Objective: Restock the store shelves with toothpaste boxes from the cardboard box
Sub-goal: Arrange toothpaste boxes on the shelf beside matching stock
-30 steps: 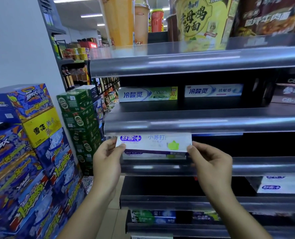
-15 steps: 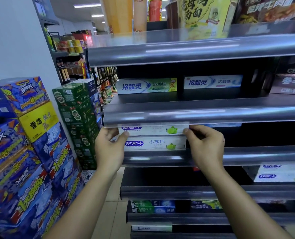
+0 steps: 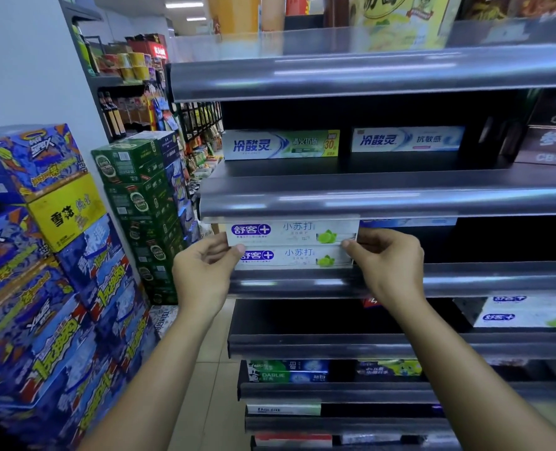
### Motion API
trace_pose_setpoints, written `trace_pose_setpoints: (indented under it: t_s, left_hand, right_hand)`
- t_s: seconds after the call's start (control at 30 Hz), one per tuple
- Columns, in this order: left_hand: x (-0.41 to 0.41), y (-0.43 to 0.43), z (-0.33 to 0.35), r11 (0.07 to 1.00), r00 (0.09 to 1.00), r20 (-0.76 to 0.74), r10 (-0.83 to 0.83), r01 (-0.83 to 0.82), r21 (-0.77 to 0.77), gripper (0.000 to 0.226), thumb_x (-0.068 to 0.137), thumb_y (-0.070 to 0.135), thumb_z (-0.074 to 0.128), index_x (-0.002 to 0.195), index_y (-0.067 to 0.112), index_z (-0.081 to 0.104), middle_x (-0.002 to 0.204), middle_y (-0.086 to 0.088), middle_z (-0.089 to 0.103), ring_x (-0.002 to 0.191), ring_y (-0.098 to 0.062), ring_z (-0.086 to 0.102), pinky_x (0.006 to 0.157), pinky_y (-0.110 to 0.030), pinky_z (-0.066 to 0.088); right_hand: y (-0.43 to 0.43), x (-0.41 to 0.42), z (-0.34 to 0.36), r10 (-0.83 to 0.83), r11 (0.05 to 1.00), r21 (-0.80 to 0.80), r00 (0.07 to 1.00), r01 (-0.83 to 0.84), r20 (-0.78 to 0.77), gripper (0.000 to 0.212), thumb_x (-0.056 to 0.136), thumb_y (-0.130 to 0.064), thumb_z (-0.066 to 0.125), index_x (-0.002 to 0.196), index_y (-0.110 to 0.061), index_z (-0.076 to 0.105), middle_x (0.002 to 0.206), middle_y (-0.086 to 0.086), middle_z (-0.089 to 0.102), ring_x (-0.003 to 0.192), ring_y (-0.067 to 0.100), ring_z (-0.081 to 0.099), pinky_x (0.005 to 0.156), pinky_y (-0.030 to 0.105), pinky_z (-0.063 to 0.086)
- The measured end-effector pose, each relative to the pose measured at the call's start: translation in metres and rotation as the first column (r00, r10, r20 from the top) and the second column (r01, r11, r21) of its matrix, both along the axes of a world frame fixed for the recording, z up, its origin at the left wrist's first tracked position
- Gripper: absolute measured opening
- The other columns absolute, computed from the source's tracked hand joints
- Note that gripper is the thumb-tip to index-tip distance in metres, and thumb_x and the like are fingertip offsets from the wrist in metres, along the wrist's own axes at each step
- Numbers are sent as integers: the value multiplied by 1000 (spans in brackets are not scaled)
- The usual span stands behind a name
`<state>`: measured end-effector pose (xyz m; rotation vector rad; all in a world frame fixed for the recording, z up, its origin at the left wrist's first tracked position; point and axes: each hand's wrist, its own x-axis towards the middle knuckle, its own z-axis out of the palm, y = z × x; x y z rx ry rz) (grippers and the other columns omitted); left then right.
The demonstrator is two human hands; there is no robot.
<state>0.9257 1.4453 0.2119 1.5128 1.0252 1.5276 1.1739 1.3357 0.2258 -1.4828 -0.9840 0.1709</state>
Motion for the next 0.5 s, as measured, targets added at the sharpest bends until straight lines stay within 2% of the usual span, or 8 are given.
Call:
trace_pose_setpoints:
  t_s: [0.2,0.37,0.5]
  left_hand:
    - [-2,-2,-5,998,999,18,28,-29,51,41,80,9,86,118,2,75,98,1,78,88,-8,76,81,-20,59]
    - [1,3,-6,998,998,31,58,-58,7,41,78,13,89,116,5,75,94,10,76,80,3,73,74,-11,55]
    - [1,-3,-6,999,998,25,51,-51,-19,35,80,12,87,114,14,77,95,9,79,85,-1,75,79,-17,58]
  right_hand:
    - [0,0,2,-23,998,-53,998,26,53,20,84,-18,84,103,-15,79,84,-16,75,78,-5,72,72,11,57]
    - [4,0,6,-58,993,-103,996,64,63,19,83,-20,84,101,-18,78,81,-18,74,75,-7,70,69,10,55]
    - [0,1,10,-26,991,-129,998,34,62,21,83,-22,84,102,-17,78,83,-18,73,76,-9,68,74,15,59]
